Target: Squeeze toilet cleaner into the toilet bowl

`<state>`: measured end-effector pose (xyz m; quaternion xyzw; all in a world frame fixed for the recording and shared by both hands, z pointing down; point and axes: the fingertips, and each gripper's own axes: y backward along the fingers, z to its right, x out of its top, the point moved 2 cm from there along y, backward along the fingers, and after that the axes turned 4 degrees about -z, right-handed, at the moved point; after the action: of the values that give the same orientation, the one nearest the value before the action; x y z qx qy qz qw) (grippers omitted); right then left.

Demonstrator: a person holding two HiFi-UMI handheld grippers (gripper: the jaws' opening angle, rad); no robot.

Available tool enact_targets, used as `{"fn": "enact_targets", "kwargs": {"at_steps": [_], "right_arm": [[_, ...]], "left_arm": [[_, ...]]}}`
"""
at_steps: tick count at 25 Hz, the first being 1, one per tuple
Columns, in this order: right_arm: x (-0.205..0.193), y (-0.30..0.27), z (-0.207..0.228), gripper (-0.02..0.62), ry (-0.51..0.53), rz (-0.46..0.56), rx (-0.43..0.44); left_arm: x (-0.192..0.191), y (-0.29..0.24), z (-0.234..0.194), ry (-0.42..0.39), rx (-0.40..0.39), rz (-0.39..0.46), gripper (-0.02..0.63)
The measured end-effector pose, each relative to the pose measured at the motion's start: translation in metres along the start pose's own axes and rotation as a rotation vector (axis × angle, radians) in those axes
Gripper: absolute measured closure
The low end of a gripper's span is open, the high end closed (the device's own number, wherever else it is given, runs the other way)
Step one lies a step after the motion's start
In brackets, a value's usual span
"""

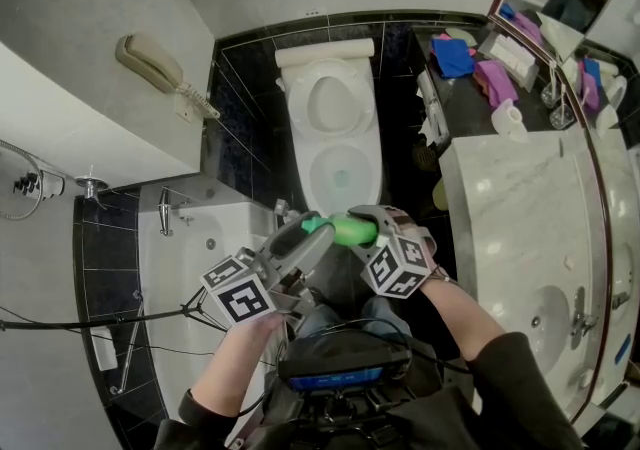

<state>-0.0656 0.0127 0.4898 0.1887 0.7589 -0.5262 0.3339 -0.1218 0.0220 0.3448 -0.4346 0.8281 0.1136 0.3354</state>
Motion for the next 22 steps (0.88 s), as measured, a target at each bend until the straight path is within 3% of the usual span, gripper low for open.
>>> {"fn": "enact_targets", "kwargs": {"at_steps": [2,7,11,15,18,22], "right_arm": [[0.001,0.001,-0.001,0.407,-0.008,0.009,0.015],[0.001,0.001,-0.009,0.407,-0.023,0.027,0.092],[0.003,0.003,-0.026,0.407,-0.041,0.06,0.239],[0.012,0.012,-0.047,0.407,-0.061,0.084,0.424],[0.018,0.02,-0.063,0.407,-0.075,0.102,0.549],[0.024,0.027,-0.081,0.407,-0.094,0.135,0.655]], "left_arm": [[0.0,0.0,-0.002,-0.01,0.005,0.004,0.468],[-0.001,0.0,0.0,-0.031,-0.014,-0.011,0.472],[-0.004,0.001,0.005,-0.119,-0.059,-0.059,0.474],[-0.008,0.007,0.012,-0.274,-0.148,-0.13,0.476],[-0.012,0.013,0.018,-0.453,-0.231,-0.189,0.476],[-0.018,0.02,0.03,-0.661,-0.359,-0.236,0.476]]}}
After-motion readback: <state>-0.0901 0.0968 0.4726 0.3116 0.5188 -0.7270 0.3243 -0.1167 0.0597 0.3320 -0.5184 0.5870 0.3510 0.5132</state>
